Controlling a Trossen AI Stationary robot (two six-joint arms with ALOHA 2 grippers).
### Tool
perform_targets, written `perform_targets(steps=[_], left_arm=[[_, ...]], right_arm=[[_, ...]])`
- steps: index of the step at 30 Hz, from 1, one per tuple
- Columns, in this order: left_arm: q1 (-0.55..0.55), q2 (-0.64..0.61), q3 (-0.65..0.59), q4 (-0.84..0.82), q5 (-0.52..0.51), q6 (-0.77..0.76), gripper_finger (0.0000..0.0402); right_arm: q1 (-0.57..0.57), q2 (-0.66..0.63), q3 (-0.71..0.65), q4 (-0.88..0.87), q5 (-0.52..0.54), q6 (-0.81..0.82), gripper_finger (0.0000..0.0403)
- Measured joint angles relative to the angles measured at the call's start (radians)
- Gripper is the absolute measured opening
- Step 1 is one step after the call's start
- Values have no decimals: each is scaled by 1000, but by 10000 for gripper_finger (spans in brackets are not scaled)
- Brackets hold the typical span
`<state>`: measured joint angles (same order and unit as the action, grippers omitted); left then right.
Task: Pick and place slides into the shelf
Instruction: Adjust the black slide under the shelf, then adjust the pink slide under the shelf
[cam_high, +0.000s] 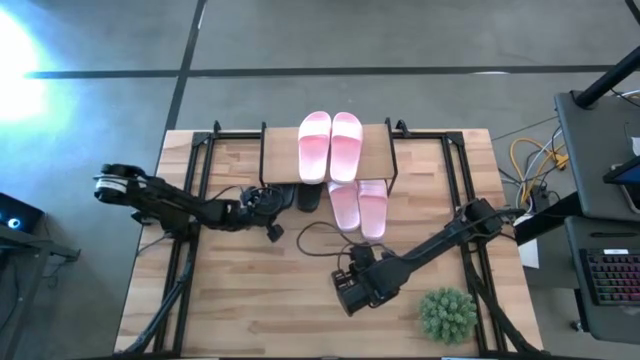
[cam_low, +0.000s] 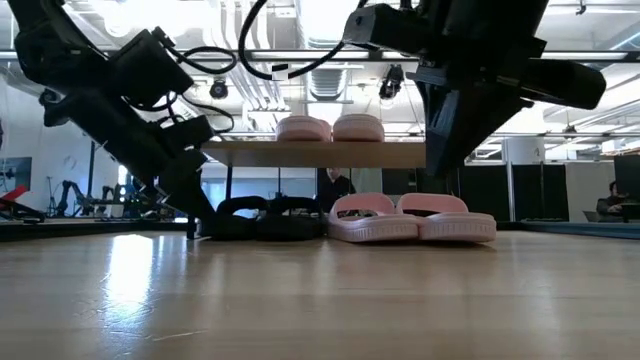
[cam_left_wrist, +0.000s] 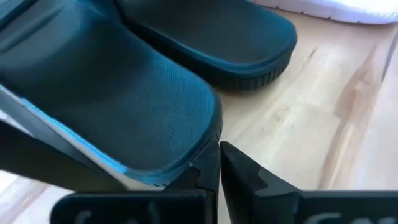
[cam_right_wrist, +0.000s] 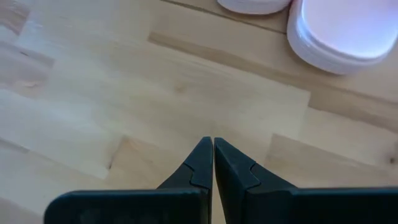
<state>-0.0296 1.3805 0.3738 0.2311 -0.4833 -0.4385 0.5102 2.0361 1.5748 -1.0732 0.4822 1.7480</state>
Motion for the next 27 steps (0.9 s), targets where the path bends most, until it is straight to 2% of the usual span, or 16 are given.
perform_targets(steps=[5, 10, 13, 17, 27], left_arm=[[-1, -14, 0, 3, 69, -7, 0], [-21, -53, 4, 20, 319, -103, 0], [-67, -98, 4, 79, 444, -113, 0], [-153, -186, 3, 118, 463, -132, 0], [-280, -389, -1, 120, 379, -211, 0]], right_arm=[[-11, 0, -10, -1, -53, 44, 8], [-70, 0, -44, 12, -139, 54, 8], [-123, 0, -66, 61, -157, -41, 8], [-191, 0, -98, 134, -167, -193, 8], [-279, 0, -188, 151, -123, -378, 8]])
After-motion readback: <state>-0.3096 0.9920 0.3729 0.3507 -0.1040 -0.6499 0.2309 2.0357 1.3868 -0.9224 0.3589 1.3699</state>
